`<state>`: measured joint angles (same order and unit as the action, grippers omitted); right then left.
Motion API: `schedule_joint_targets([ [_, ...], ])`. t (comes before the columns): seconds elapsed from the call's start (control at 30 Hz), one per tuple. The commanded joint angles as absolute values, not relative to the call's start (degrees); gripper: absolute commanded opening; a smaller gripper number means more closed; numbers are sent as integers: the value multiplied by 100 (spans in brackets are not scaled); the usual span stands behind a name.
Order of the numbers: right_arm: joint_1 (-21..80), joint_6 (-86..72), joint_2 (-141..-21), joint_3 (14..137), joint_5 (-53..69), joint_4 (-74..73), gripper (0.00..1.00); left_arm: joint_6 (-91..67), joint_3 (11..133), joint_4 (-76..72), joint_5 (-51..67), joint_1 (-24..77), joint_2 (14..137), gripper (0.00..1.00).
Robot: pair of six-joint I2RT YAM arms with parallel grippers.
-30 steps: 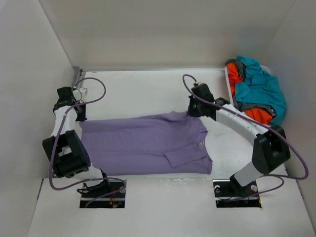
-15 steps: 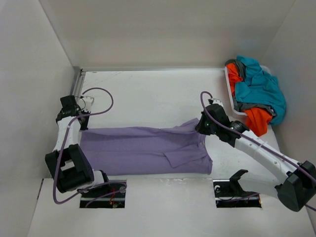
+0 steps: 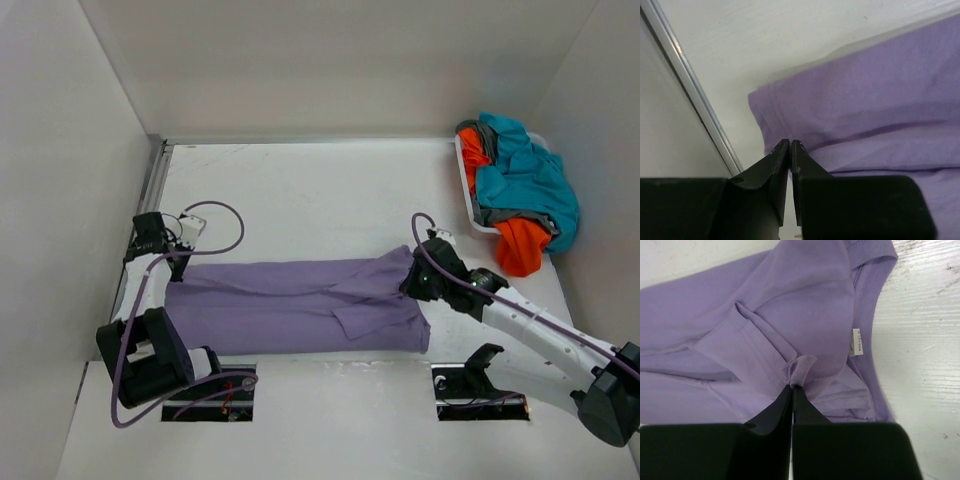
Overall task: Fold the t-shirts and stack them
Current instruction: Fold the other side of the tshirt into a rectangle
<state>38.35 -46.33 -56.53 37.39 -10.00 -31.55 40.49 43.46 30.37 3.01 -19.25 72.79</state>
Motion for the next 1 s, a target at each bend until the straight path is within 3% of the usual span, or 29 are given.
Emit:
schedule_joint_targets([
  [0.0, 3889, -4825, -5581, 3595, -958, -3085, 0, 4429, 4438, 3250, 422, -2017, 7022, 8],
  [0.23, 3933, -4843, -5608, 3437, -835, -2971, 1, 5211, 4745, 4657, 914, -2079, 6943, 28],
  [0.53, 4038, -4878, -5581, 3305, -677, -2953, 5, 5494, 5114, 4412, 176, -1729, 6996, 38],
  [0.6, 4109, -4930, -5581, 3270, -659, -2962, 6, 5169, 5308, 4473, 263, -1211, 6979, 46],
  [0.73, 4214, -5097, -5678, 3173, -571, -2944, 8, 4168, 5905, 4395, 579, 834, 7101, 61],
  [0.87, 4241, -5273, -5652, 2989, -572, -2708, 9, 3237, 6844, 3861, 1210, 2689, 8012, 61],
  [0.97, 4232, -5361, -5643, 2874, -563, -2488, 9, 2692, 7494, 3447, 1886, 3429, 8785, 56],
])
